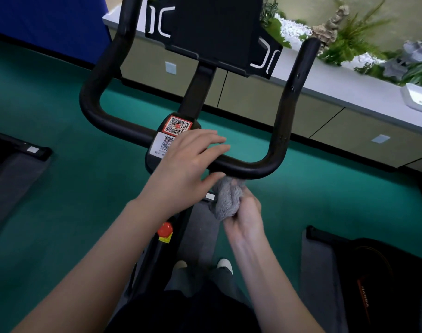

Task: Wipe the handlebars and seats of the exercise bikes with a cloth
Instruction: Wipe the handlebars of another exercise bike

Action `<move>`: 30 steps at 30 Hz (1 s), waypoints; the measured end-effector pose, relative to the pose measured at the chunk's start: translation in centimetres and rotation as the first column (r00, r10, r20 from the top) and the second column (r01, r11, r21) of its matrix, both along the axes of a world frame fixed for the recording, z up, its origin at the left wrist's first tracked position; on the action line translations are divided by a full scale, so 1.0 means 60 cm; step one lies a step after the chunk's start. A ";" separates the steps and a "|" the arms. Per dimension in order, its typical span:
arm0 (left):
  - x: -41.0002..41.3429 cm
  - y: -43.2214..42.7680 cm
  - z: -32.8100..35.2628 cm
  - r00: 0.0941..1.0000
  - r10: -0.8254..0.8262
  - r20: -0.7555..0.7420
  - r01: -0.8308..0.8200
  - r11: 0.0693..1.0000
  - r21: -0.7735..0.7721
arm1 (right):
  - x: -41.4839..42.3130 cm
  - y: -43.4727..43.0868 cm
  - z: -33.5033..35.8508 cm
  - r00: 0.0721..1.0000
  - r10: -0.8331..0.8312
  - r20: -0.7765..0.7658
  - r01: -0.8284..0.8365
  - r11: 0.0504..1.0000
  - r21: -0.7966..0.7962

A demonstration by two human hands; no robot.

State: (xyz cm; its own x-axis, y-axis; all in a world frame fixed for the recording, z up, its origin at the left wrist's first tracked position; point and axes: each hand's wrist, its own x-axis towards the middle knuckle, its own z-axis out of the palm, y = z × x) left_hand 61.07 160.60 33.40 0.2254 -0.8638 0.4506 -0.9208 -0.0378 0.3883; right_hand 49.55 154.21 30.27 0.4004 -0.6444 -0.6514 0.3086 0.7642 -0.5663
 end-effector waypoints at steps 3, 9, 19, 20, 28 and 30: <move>-0.008 -0.016 -0.002 1.000 -0.011 -0.002 0.011 0.998 0.058 | -0.018 -0.008 0.000 0.999 -0.032 -0.004 0.032 0.999 0.014; -0.007 -0.024 -0.012 0.999 0.014 0.041 -0.017 0.997 0.069 | -0.070 -0.023 -0.008 0.978 -0.188 -0.093 0.156 0.947 -0.279; -0.004 -0.025 -0.015 0.999 0.015 0.042 -0.018 0.998 0.067 | -0.021 0.023 -0.028 0.984 -0.073 -0.161 -0.014 0.876 -0.482; -0.004 -0.024 -0.016 0.999 0.012 0.039 -0.015 0.997 0.072 | -0.015 0.027 -0.027 0.988 -0.050 -0.145 -0.023 0.887 -0.461; -0.003 -0.023 -0.018 1.000 0.009 0.029 -0.011 0.998 0.065 | -0.072 0.006 -0.008 0.968 -0.193 -0.162 0.100 0.884 -0.457; -0.004 -0.023 -0.018 1.000 0.010 0.025 -0.011 0.998 0.058 | -0.089 0.002 -0.006 0.904 -0.324 -0.279 0.070 0.756 -0.651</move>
